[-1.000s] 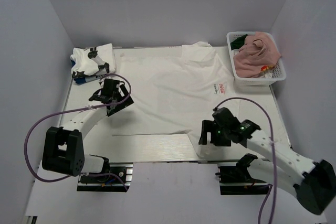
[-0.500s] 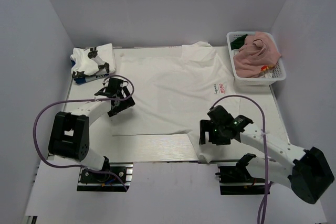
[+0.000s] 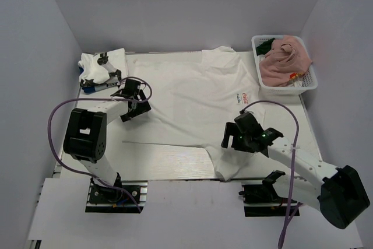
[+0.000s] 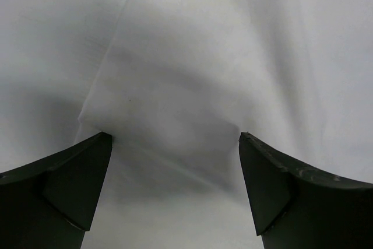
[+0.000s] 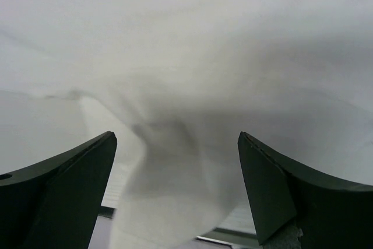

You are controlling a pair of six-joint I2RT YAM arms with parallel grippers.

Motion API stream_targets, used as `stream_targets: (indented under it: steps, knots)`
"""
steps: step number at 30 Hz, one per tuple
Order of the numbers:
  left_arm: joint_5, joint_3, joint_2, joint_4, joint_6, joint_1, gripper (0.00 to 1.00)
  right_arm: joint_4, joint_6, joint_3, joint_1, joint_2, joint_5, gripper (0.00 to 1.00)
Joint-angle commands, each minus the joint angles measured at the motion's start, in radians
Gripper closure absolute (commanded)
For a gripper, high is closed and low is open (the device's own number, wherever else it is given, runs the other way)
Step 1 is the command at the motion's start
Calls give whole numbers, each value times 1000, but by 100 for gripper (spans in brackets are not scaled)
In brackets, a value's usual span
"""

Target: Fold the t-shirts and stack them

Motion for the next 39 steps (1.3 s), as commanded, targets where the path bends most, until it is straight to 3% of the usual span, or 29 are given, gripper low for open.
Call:
stream_targets:
  steps: [1, 6, 12, 27, 30, 34, 39]
  knots:
    - [65, 13, 34, 25, 5, 9, 0, 204, -41, 3, -29, -59, -66, 10]
    - [52, 43, -36, -19, 30, 9, 0, 94, -47, 100, -108, 79, 46, 10]
    - [77, 51, -107, 28, 97, 0, 0, 135, -70, 89, -251, 176, 51, 10]
    - [75, 249, 239, 53, 108, 9, 0, 321, -307, 316, -549, 601, -139, 10]
    - [110, 286, 240, 25, 108, 9, 0, 275, -393, 383, -538, 586, -173, 10]
    - [137, 260, 116, 25, 133, -3, 0, 240, -421, 376, -489, 454, -158, 10]
    - [82, 137, -198, -87, 38, -2, 0, 111, -395, 318, -415, 253, -84, 10]
